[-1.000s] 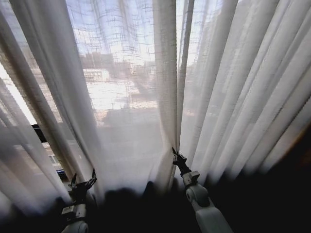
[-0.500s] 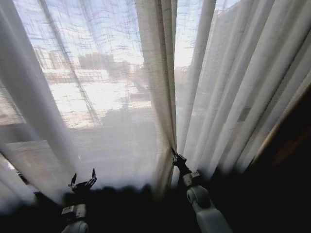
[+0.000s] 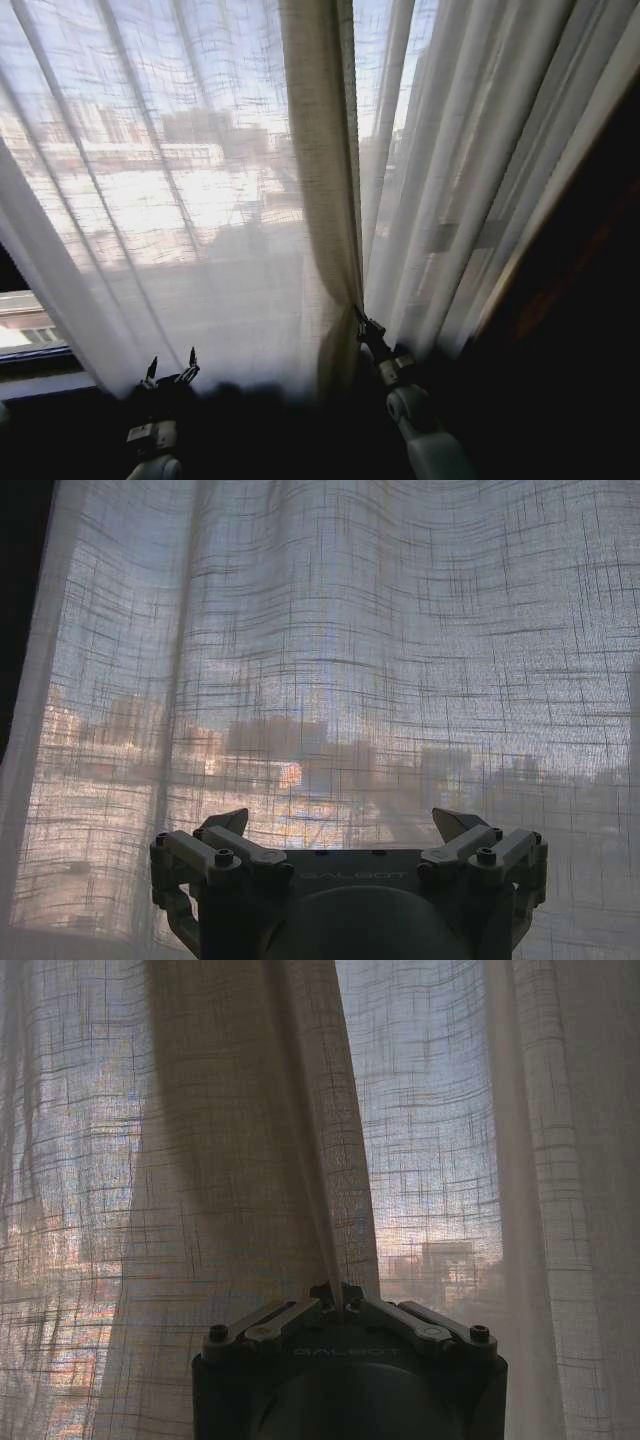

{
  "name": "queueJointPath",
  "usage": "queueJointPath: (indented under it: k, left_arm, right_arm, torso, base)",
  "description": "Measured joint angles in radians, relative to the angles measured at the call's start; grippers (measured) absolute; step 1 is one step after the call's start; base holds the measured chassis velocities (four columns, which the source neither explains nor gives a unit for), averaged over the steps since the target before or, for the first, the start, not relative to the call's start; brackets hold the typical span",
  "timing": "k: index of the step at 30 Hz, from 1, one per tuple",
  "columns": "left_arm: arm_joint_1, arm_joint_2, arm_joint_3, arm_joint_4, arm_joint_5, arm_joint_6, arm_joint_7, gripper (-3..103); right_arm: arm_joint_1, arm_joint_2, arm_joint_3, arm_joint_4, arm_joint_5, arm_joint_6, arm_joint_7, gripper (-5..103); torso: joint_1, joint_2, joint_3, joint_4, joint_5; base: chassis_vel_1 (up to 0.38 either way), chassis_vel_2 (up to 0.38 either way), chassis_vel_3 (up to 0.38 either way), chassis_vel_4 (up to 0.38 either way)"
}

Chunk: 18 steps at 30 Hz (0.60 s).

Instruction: Open the curtains by pulling them apart, changing their state from closed to fully open.

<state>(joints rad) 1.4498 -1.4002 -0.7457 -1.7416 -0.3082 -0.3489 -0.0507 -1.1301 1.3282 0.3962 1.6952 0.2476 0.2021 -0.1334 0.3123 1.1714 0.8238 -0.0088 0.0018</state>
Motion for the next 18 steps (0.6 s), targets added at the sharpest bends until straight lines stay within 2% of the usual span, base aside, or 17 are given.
queueJointPath:
  k: [3,18]
  left_arm:
    - [0.0,0.0,0.0,0.0,0.0,0.0,0.0,100]
    - [0.0,0.0,0.0,0.0,0.0,0.0,0.0,100]
  right_arm:
    - [-0.002,-0.004,0.0,0.002,0.002,0.0,-0.004,0]
    - [0.005,-0.002,-0.002,-0.013,0.005,0.005,-0.015,0]
  torso:
    - [0.0,0.0,0.0,0.0002,-0.0009]
    - [0.0,0.0,0.0,0.0001,-0.0004]
  base:
    - [-0.378,-0.333,0.377,0.364]
    - [-0.357,-0.352,0.352,0.356]
